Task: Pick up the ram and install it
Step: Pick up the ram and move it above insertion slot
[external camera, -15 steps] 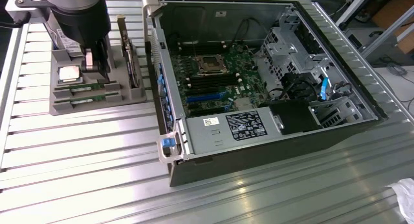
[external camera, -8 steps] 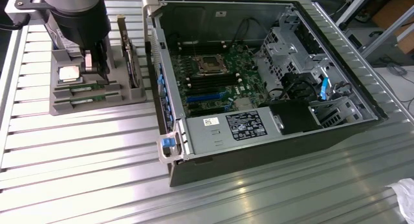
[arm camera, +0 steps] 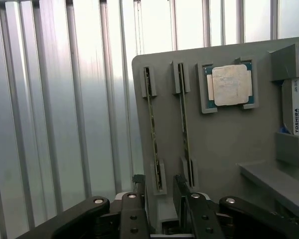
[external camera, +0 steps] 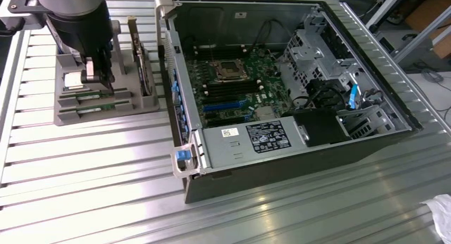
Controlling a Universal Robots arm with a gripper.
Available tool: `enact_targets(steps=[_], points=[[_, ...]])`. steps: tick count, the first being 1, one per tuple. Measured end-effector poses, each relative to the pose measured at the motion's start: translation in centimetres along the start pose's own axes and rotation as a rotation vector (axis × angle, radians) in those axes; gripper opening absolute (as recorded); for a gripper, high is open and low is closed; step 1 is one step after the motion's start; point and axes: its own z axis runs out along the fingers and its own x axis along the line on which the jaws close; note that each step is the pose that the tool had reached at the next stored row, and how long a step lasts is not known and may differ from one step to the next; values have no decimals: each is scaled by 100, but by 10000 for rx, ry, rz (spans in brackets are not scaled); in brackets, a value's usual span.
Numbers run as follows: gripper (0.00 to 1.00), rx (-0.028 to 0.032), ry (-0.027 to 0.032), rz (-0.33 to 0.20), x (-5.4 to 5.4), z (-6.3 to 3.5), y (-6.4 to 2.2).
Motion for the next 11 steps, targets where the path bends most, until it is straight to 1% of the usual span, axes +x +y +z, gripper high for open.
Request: enact_targets(steps=[2,11], points=[[36,-2,2,1,2,7,12],[36,-1,1,0,24,49,115]])
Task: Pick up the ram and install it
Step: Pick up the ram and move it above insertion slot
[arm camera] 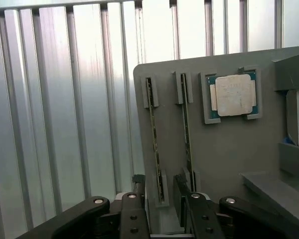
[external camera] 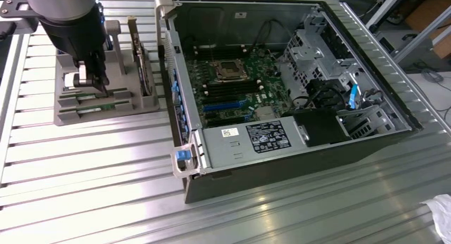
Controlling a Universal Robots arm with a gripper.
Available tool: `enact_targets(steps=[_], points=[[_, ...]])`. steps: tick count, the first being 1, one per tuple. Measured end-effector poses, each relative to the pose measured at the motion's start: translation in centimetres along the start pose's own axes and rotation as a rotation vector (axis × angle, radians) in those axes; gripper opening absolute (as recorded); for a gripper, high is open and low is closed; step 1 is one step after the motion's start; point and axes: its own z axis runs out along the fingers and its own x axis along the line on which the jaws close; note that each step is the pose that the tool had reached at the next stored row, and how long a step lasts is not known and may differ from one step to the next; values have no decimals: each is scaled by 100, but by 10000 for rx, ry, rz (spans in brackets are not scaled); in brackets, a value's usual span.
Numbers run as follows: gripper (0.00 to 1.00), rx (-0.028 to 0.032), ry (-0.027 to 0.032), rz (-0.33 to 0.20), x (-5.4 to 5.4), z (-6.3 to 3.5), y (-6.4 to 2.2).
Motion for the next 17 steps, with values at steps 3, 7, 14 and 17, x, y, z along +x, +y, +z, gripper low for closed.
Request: enact_targets(steps=[3,7,14,17], points=[[36,0,0,0,7,14,15],[36,0,0,0,17,32,37],[36,0,-1,0,30,62,76],[36,1,-1,0,46,85,105]])
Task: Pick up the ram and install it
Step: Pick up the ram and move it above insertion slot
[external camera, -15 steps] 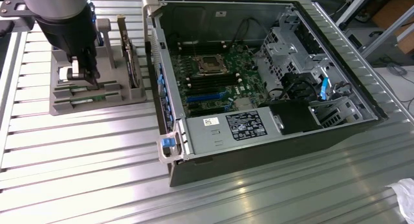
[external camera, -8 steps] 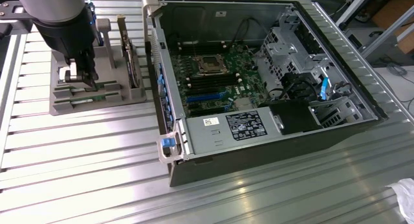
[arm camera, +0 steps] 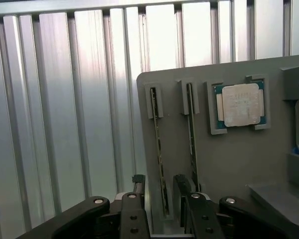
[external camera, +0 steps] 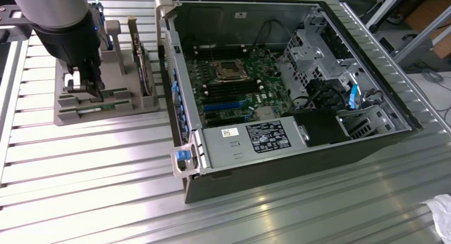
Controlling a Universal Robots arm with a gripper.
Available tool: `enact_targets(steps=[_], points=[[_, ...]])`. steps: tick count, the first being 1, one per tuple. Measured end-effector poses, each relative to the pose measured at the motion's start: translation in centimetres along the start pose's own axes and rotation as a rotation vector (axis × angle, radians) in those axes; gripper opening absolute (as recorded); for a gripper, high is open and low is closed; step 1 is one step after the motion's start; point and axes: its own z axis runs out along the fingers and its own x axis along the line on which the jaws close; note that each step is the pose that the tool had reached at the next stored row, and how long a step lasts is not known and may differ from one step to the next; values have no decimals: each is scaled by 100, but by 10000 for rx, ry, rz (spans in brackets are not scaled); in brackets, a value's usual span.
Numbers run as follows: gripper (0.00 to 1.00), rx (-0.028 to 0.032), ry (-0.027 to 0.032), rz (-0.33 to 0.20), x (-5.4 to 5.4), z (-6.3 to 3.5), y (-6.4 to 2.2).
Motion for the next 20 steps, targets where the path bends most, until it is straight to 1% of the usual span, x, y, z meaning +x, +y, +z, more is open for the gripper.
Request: enact_targets(steps=[20], points=[[36,-2,1,-2,9,127,32]])
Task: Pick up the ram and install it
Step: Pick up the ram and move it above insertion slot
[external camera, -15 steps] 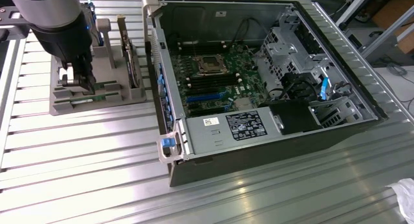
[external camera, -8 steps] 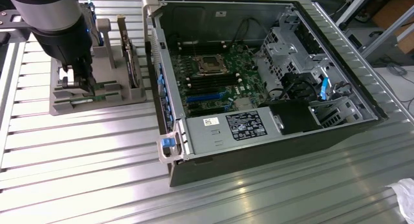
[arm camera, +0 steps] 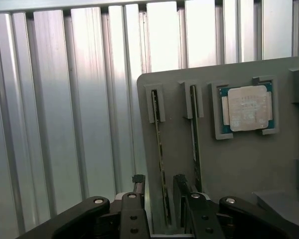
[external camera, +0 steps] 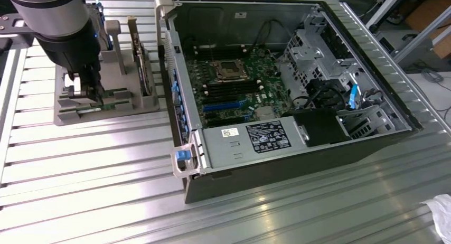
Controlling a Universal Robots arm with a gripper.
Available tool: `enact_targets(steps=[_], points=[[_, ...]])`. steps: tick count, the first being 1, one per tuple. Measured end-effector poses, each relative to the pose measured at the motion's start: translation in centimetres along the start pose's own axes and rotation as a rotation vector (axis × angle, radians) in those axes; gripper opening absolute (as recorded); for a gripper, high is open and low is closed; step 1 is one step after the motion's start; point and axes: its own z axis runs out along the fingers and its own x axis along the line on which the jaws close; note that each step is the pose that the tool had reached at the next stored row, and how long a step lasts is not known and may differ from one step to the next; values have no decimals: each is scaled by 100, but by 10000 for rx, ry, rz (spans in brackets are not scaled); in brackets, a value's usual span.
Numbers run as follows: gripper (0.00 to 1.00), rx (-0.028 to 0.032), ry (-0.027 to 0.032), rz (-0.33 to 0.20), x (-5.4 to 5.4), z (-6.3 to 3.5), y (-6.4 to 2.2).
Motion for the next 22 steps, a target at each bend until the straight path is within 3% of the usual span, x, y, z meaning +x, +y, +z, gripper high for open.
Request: enact_targets(steps=[22], points=[[36,0,0,0,0,124,13]])
